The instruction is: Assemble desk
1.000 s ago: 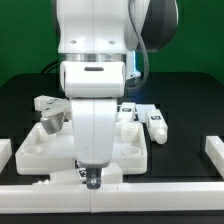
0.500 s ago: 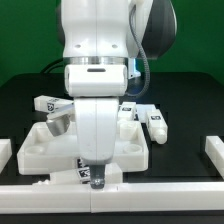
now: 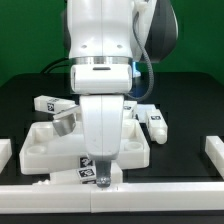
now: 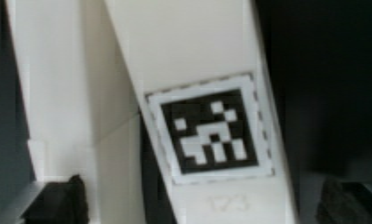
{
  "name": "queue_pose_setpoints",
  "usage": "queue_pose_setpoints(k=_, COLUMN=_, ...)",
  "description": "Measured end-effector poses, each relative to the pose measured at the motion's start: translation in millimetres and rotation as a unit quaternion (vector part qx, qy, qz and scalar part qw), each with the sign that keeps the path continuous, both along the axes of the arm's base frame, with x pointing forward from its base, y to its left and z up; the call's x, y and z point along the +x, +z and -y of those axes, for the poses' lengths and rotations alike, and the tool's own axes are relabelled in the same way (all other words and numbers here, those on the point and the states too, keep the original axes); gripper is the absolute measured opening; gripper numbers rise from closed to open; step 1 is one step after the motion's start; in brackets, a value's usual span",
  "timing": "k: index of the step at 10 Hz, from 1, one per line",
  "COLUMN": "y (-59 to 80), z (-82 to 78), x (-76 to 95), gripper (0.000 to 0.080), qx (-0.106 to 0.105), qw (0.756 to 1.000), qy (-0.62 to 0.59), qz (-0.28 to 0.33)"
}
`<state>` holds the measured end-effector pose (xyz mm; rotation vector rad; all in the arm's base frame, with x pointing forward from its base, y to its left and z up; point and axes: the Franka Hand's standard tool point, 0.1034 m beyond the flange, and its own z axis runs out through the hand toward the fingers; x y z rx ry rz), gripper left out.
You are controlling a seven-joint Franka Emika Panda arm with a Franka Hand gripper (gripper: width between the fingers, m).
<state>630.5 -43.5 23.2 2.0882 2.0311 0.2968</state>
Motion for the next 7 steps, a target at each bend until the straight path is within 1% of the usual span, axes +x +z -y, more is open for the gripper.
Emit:
queue_pose_setpoints(k=1, y=3.3, z=-1.0, x=1.7, gripper=0.0648, qx=0.002, qw=1.000, qy=-0.008, qz=0.003)
queue_pose_setpoints(k=5, y=1.5, z=0.1, x=0.7, gripper=0.0648, qx=0.003, qw=1.000, qy=-0.009, qz=0.001)
queue_pose_setpoints(k=7, y=2.1, z=-14.9, x=-0.4, gripper=0.0648, qx=0.015, qw=0.999, qy=-0.040, qz=-0.001)
